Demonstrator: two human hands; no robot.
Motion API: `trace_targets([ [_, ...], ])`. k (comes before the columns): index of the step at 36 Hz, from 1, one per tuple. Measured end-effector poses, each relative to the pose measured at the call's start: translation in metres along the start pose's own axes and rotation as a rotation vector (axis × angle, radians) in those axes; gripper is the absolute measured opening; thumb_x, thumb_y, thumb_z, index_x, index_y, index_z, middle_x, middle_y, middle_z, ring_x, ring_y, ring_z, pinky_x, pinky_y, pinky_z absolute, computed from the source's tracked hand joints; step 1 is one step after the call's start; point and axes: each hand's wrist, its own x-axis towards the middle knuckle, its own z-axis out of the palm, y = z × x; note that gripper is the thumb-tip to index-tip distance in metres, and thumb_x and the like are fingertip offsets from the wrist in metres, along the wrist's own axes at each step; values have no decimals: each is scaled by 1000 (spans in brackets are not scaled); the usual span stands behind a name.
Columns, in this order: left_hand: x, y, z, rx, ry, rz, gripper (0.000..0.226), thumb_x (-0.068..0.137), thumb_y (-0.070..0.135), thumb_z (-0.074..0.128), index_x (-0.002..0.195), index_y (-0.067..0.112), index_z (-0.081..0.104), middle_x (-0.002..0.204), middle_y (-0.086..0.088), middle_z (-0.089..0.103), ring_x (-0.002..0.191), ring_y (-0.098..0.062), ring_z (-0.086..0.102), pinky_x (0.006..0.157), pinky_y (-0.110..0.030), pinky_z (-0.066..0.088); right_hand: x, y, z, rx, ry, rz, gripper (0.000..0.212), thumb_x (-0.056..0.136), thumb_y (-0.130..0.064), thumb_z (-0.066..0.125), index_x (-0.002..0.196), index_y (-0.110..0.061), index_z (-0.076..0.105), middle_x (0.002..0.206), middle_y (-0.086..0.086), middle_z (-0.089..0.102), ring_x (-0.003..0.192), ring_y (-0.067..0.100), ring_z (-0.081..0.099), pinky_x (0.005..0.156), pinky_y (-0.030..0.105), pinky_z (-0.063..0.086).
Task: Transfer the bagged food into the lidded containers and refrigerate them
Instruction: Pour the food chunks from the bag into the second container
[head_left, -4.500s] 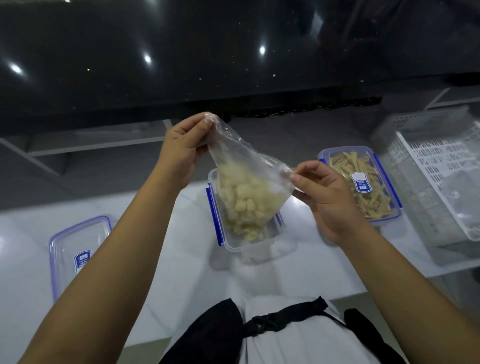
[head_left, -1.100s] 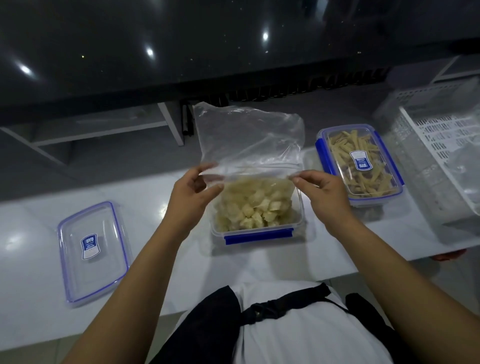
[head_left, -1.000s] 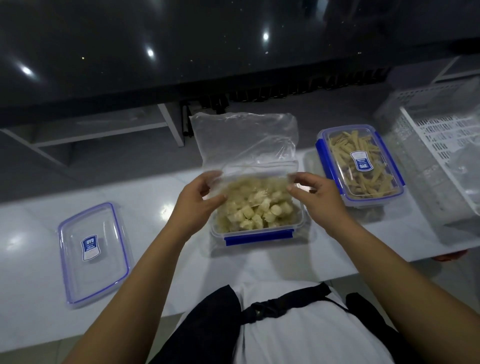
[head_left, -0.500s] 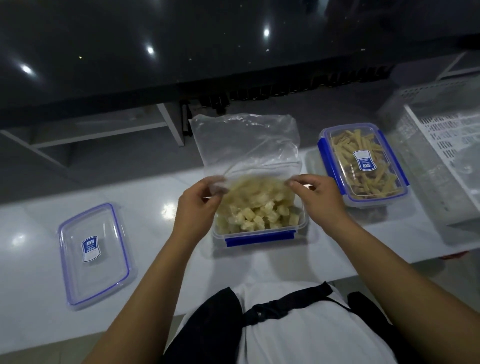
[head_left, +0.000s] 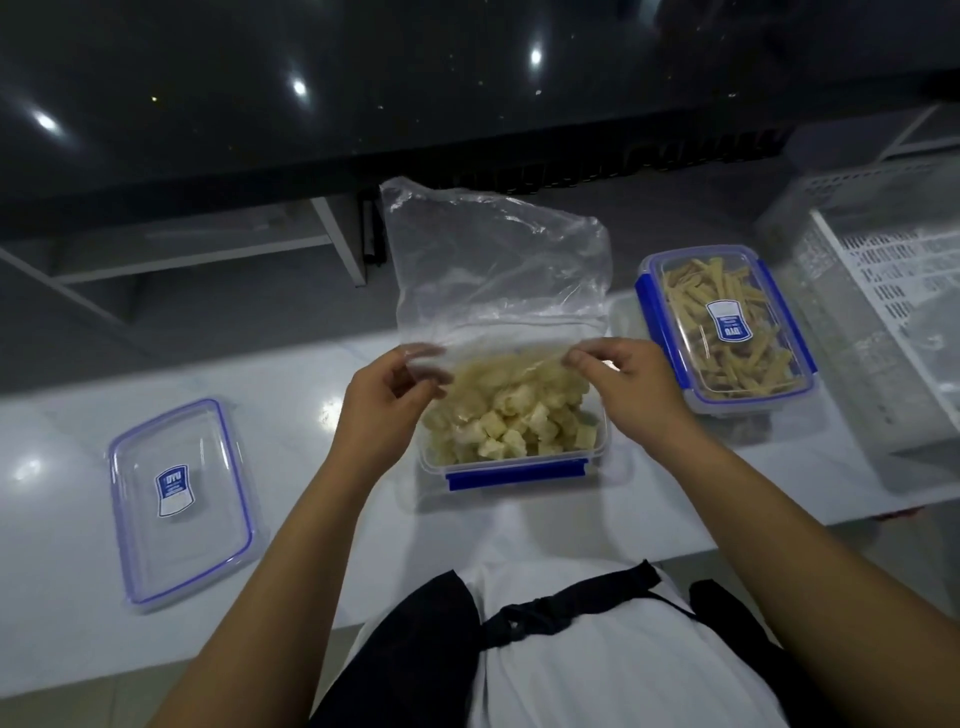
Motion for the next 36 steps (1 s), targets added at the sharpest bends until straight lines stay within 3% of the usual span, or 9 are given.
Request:
trace_targets([
  [4,1,5,-10,-38,-21,47,42,93,4,64,104,44,71,93,4,79,82,-16,75,67,-16,54,-4,-11,-9,53,-21,-84,17,94,-24,65,83,-29,76,85,-11,76,87,-1,68,71,3,46],
  [9,3,1,-7,-45,-26,27,47,89,8,73,106,52,70,100,6,77,96,-15,74,86,-27,59,-2,-12,-5,118,-14,-47,8,87,-24,76,87,-32,77,91,-7,76,90,5,70,75,15,53],
  [15,2,-5,-4,-107,27,-12,36,91,-2,67,112,27,71,93,1,78,89,-16,75,81,-24,59,-2,-9,-2,232,51,-7,11,87,-7,74,86,-18,76,79,-2,77,82,9,73,74,15,53],
  [19,1,4,-10,-180,12,29,38,91,-7,64,110,25,72,94,-4,78,80,-20,74,73,-25,58,-2,-14,-11,253,94,-73,11,86,-7,75,85,-18,77,76,1,76,77,13,72,76,19,54],
  [24,2,15,-14,-210,16,96,40,92,-4,64,108,31,73,95,-3,78,82,-20,74,73,-25,58,-4,-23,-20,306,95,-128,16,84,-13,77,81,-28,80,79,2,77,79,15,73,76,18,53],
  [30,4,14,-8,-187,3,69,35,92,-6,64,108,23,72,93,-1,78,86,-18,73,78,-25,56,-7,-17,-16,309,88,-57,19,85,-6,75,81,-24,78,82,0,76,81,17,74,78,23,54],
  [36,3,19,-9,-213,6,109,36,90,1,67,108,32,74,95,-2,78,89,-17,73,78,-23,57,-11,-23,-19,335,131,-99,13,82,-15,78,83,-27,80,87,1,78,86,18,74,78,20,55],
])
